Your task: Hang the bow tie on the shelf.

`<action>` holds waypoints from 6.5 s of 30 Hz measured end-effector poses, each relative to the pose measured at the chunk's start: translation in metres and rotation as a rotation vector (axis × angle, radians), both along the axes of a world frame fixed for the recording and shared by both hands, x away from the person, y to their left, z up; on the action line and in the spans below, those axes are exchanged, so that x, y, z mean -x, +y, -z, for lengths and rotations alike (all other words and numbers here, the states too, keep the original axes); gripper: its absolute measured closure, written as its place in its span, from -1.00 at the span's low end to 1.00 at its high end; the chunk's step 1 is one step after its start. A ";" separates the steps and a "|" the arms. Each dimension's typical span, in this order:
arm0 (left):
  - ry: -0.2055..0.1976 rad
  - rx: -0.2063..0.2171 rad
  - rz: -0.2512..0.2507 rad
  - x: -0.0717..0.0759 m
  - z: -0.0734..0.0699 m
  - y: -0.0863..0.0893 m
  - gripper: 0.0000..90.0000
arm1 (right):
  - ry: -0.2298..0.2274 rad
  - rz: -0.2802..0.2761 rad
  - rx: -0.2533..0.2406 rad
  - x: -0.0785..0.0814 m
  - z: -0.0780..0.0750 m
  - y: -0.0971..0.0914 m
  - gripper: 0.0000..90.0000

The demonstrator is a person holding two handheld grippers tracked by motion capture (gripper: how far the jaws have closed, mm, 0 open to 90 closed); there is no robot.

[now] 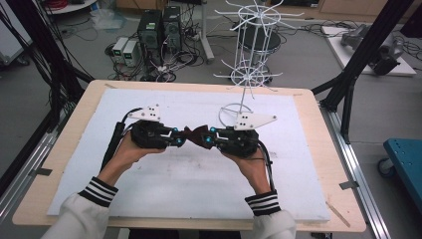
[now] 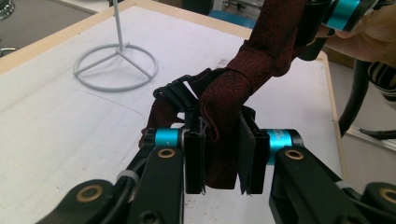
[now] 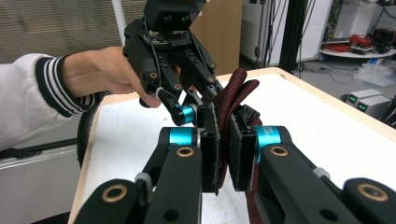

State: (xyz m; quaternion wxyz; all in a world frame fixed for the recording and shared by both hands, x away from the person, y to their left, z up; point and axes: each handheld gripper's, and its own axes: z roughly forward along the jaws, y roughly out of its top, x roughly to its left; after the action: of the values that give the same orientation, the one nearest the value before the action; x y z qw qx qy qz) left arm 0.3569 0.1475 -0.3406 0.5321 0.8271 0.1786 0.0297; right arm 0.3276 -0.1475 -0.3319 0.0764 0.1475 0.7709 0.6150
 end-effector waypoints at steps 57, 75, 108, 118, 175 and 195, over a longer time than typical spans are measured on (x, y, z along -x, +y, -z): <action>-0.232 0.119 -0.341 0.052 0.047 0.090 -0.96 | -0.052 0.209 -0.066 -0.016 -0.043 -0.041 0.89; -0.266 0.167 -0.410 0.067 0.072 0.112 -0.96 | -0.034 0.297 -0.063 -0.036 -0.060 -0.053 0.89; -0.304 0.192 -0.421 0.072 0.084 0.116 -0.96 | 0.037 0.435 -0.003 -0.071 -0.070 -0.060 0.89; -0.307 0.186 -0.421 0.071 0.084 0.116 -0.96 | 0.055 0.467 0.039 -0.077 -0.071 -0.060 0.89; -0.304 0.203 -0.433 0.073 0.084 0.122 -0.96 | -0.147 0.505 -0.018 -0.025 -0.076 -0.072 -0.99; -0.375 0.261 -0.517 0.088 0.095 0.142 -0.96 | -0.261 0.513 -0.137 0.062 0.031 -0.126 -0.99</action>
State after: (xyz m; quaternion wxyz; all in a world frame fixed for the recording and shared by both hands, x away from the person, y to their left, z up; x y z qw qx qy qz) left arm 0.2685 0.2899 -0.4359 0.6317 0.6596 0.2836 0.2922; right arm 0.2653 -0.2732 -0.3625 0.3178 0.2619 0.6488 0.6399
